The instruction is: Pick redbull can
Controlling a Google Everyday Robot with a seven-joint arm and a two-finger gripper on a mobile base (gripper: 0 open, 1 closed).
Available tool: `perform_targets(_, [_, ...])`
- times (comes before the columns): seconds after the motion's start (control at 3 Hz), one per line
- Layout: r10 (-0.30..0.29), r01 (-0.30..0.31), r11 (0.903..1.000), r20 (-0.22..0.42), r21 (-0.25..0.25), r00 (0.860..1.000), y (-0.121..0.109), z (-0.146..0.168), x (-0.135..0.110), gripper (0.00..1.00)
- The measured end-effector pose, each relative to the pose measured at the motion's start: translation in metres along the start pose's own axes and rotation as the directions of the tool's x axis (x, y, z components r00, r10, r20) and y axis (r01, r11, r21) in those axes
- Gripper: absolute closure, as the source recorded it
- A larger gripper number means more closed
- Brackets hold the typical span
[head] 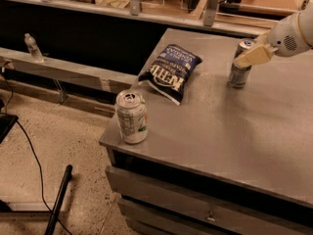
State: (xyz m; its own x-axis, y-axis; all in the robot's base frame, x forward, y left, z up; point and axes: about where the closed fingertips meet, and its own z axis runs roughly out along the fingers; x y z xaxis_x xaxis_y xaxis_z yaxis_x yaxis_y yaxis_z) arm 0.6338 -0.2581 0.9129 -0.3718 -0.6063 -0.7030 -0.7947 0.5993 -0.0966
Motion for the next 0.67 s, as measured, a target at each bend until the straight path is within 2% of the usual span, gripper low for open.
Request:
perform_targets(0.33, [-0.001, 0.001, 1.0000, 0.002, -0.007, 1.000, 0.0010, 0.0030, -0.0013, 0.89])
perform_targets(0.67, [-0.004, 0.005, 0.9997, 0.029, -0.023, 1.000, 0.0023, -0.0004, -0.0108, 1.00])
